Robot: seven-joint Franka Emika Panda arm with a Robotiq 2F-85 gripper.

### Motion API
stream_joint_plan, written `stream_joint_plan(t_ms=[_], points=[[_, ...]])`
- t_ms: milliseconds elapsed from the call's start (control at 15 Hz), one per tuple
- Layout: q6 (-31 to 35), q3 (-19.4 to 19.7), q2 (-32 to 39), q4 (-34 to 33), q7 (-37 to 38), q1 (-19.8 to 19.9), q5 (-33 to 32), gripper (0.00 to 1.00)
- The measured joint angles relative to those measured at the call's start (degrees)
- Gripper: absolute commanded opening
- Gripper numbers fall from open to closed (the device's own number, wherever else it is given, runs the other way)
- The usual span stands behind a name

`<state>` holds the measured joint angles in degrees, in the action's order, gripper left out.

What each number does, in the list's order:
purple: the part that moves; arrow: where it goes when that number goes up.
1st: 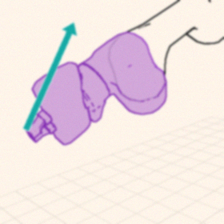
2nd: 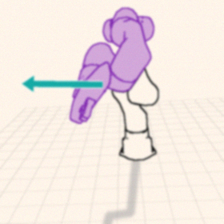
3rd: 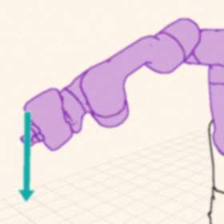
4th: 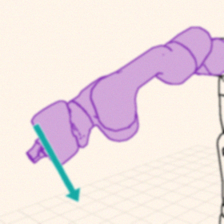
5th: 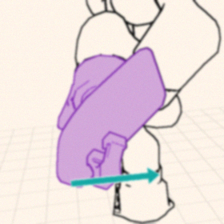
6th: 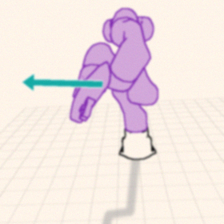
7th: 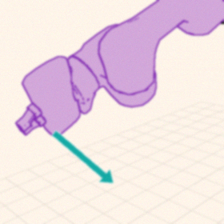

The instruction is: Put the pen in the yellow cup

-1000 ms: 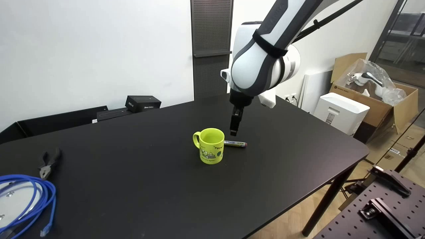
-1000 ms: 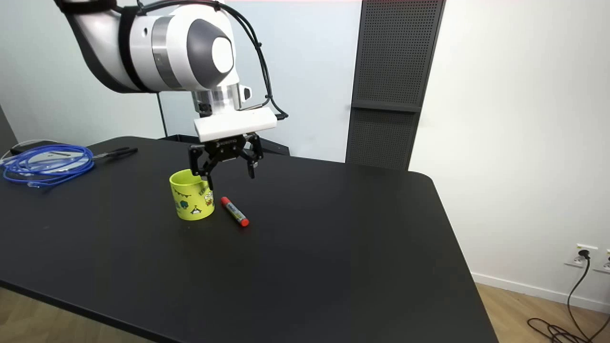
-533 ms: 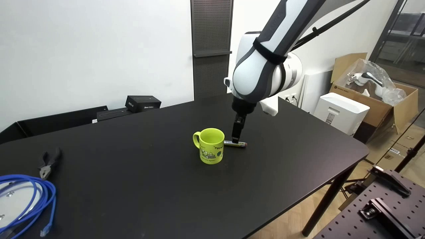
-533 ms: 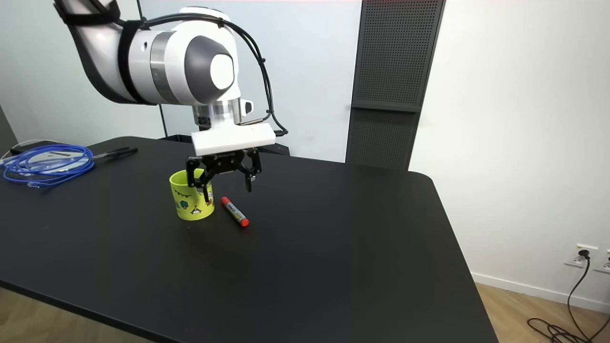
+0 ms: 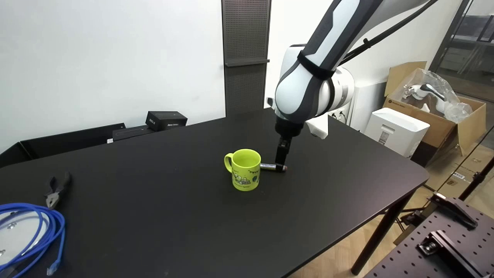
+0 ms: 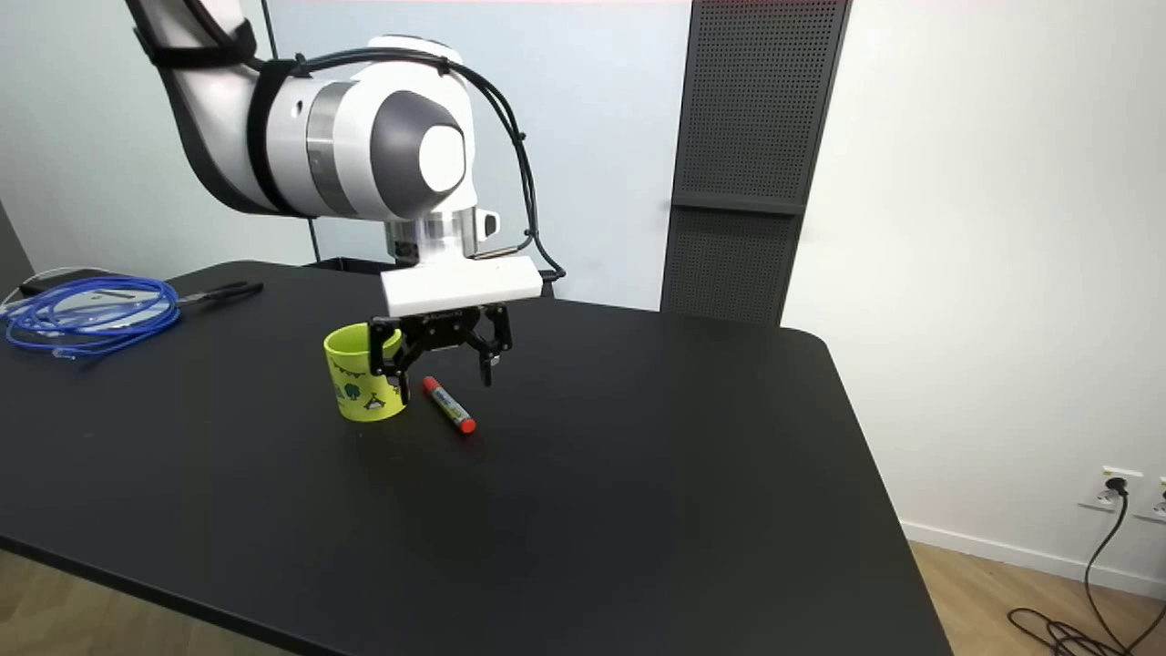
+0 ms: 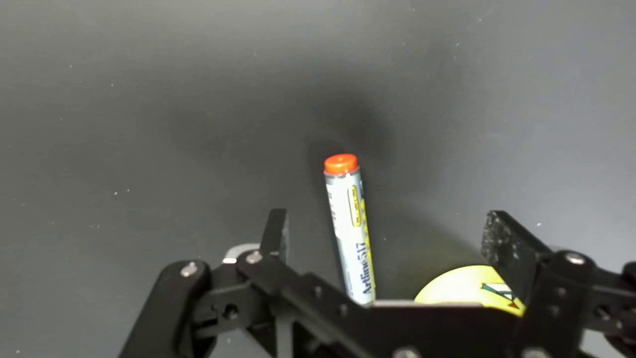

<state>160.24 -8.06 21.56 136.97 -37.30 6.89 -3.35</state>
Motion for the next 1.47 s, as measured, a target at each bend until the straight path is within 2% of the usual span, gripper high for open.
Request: stream_joint_plan(t_ms=[467, 533, 667, 1133, 1333, 1467], points=[[-0.3, 0.1, 2.3, -0.4, -0.1, 0.0, -0.1, 1.00], [-0.4, 0.2, 2.5, -0.4, -0.1, 0.1, -0.1, 0.75], [-0.4, 0.3, 2.9, -0.6, -0.1, 0.2, -0.1, 0.67], [-1.5, 0.9, 4.1, -2.0, -0.1, 0.4, -0.2, 0.17], [-2.1, 1.2, 5.0, -2.7, -0.1, 0.6, -0.2, 0.02], [-2.7, 1.2, 5.4, -3.2, -0.1, 0.8, -0.2, 0.06]])
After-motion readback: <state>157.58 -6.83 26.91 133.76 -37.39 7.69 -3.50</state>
